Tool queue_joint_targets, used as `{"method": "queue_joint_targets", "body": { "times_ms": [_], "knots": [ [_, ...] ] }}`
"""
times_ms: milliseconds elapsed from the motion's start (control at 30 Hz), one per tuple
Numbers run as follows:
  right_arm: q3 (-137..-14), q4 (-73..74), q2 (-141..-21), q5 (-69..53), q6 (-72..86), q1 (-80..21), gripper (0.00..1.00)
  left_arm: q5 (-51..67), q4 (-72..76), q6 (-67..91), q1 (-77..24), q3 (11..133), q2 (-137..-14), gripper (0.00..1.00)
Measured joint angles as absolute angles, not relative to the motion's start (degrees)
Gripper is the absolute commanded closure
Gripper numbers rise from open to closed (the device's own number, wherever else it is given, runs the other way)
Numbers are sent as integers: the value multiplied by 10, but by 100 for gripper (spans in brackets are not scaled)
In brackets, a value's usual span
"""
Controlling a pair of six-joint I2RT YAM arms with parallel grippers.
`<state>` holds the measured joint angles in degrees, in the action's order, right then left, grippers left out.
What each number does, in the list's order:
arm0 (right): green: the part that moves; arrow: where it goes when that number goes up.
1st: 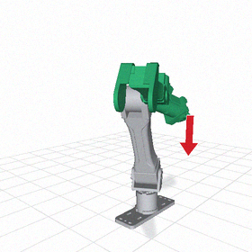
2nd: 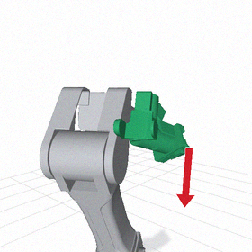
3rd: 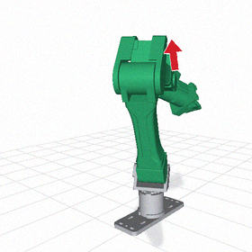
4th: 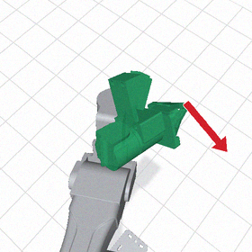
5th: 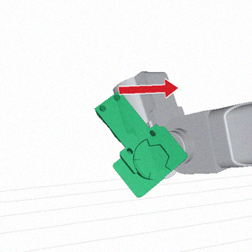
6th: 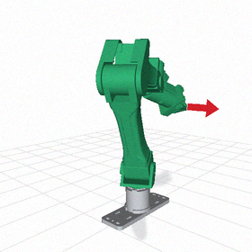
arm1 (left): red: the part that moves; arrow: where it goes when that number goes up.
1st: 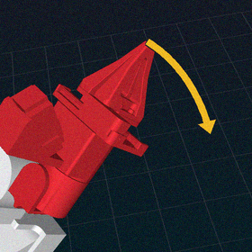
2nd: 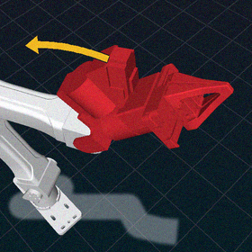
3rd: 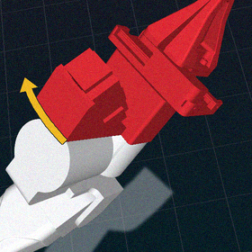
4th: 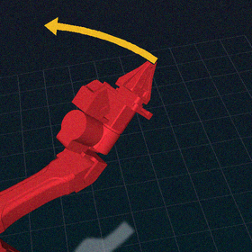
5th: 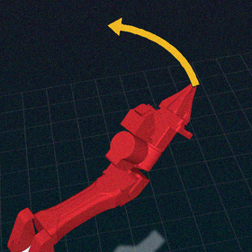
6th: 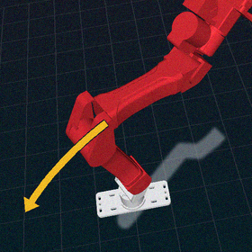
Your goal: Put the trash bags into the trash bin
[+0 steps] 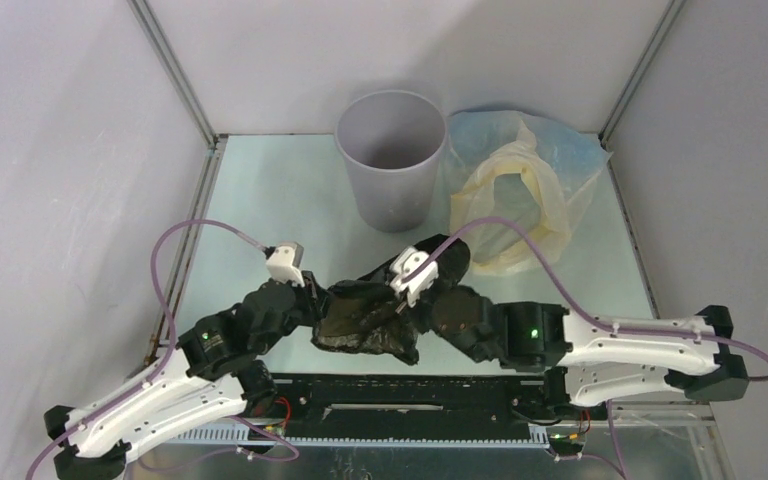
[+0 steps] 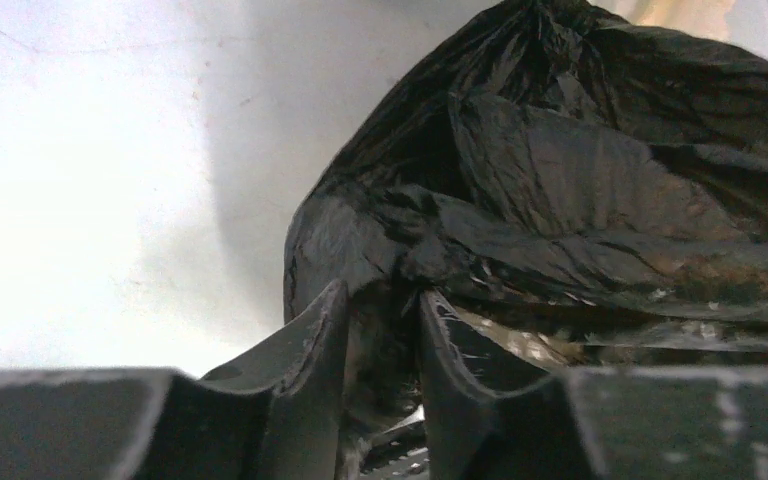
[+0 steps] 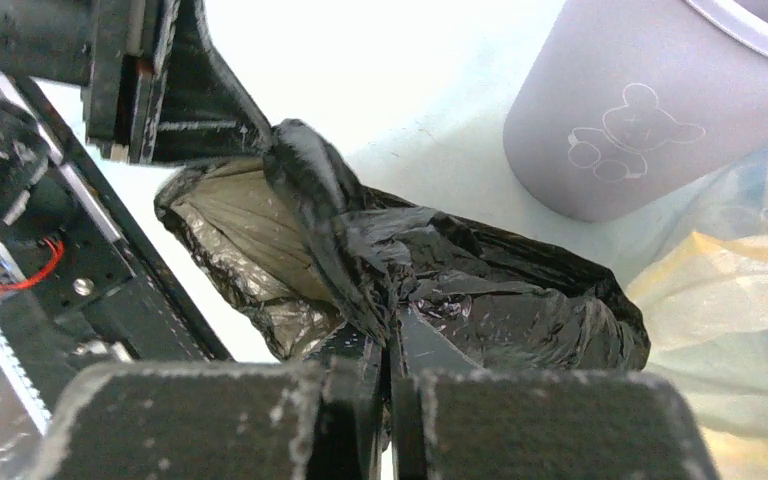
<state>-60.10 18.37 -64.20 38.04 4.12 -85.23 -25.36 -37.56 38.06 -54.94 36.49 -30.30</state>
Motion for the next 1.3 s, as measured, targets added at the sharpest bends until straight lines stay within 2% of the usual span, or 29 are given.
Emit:
{"method": "queue_joint_targets", "body": {
  "times_ms": [67, 200, 300, 500, 567, 700, 867, 967, 1000, 1133, 1300],
  "knots": [
    [-616, 204, -630, 342, 63, -826, 100, -253, -378, 376, -549, 365, -299, 33],
    [-637, 244, -623, 284, 105, -771, 100, -243, -379, 369, -549, 368, -283, 17],
    [-643, 264, -625, 249, 130, -745, 100, -230, -378, 362, -549, 376, -269, 13],
    [-702, 289, -684, 185, 161, -706, 100, -195, -388, 361, -549, 400, -250, 11],
    [-735, 290, -719, 177, 164, -701, 100, -193, -395, 361, -549, 416, -240, 1],
    [-794, 292, -787, 157, 172, -693, 100, -178, -398, 341, -549, 441, -216, 1],
    [-830, 301, -839, 137, 186, -682, 100, -142, -383, 303, -549, 458, -215, 24],
    [-838, 306, -851, 128, 197, -675, 100, -83, -342, 295, -549, 456, -216, 30],
    [-839, 307, -852, 127, 200, -673, 100, -64, -325, 297, -549, 453, -217, 29],
    [-845, 309, -853, 124, 215, -666, 100, 10, -253, 312, -554, 420, -225, 8],
    [-851, 308, -853, 123, 236, -663, 100, 16, -214, 332, -576, 357, -248, 0]
  ]
}}
